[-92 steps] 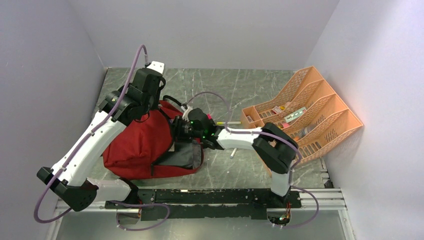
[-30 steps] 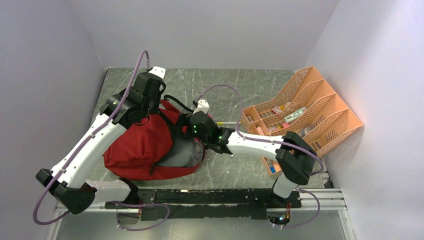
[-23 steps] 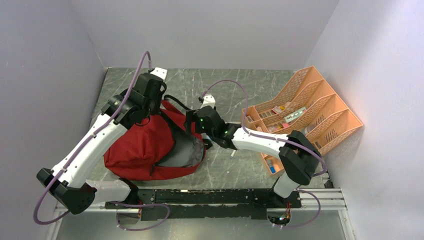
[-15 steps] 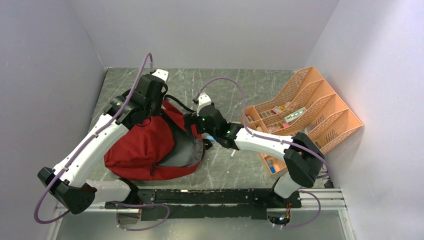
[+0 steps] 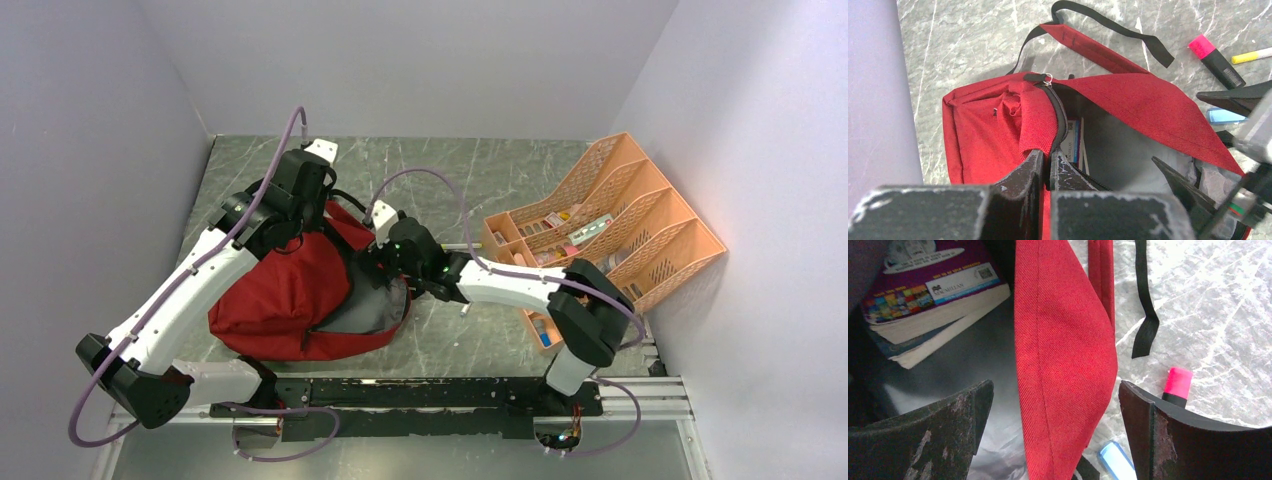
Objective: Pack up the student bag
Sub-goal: Zip the student bag at the center of the board.
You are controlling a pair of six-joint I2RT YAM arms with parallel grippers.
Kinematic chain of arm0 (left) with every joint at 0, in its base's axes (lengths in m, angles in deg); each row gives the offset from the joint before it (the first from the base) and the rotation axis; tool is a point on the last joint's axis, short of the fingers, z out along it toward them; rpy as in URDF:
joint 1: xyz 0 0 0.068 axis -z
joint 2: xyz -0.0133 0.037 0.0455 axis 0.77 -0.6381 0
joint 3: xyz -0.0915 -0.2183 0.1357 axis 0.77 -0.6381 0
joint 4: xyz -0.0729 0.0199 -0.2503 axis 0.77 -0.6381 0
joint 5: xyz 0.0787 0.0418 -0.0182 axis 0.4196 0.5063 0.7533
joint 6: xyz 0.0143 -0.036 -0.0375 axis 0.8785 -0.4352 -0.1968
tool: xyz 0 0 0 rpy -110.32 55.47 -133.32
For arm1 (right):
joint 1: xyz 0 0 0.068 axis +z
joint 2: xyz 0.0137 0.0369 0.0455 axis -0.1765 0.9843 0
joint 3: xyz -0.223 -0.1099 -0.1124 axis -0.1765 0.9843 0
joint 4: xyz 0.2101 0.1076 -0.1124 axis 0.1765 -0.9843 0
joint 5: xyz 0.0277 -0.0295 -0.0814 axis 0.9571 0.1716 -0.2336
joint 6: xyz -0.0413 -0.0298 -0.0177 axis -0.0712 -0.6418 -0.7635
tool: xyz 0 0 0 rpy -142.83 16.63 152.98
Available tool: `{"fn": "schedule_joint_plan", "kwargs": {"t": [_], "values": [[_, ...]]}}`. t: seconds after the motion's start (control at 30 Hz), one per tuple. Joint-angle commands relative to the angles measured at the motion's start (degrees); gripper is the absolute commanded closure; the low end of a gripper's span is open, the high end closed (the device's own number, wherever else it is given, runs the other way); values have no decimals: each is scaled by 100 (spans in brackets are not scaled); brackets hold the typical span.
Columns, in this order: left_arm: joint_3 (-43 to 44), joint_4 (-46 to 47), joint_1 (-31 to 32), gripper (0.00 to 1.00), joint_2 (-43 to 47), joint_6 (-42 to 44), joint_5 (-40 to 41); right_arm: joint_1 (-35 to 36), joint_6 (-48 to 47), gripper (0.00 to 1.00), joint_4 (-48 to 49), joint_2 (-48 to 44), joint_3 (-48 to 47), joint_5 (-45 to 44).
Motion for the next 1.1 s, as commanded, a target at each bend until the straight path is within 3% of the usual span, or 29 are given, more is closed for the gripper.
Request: {"fn": "schedule_joint_plan", "kwargs": {"t": [0.0, 0.17, 0.33, 0.43, 0.57, 0.87, 1.07], "values": [[32, 209, -38, 95, 96, 60, -51, 26, -300, 0, 186, 311, -284, -161], [28, 190, -33, 95, 115, 61, -56, 28, 12, 7, 312, 436, -293, -1027], [24, 203, -33, 95, 93, 71, -117, -45, 339, 20, 200, 464, -430, -1608], [30, 215, -33, 95, 65, 61, -176, -133, 451, 27, 212, 410, -477, -1473], [57, 254, -38, 95, 40, 84, -308, -339, 614, 51, 233, 359, -523, -1065], [71, 506, -39, 95, -255, 82, -891, -770, 1021, 92, 309, 328, -471, -99], [-30, 821, -33, 95, -533, -145, -1321, -791, 1071, 98, 292, 253, -508, 271]]}}
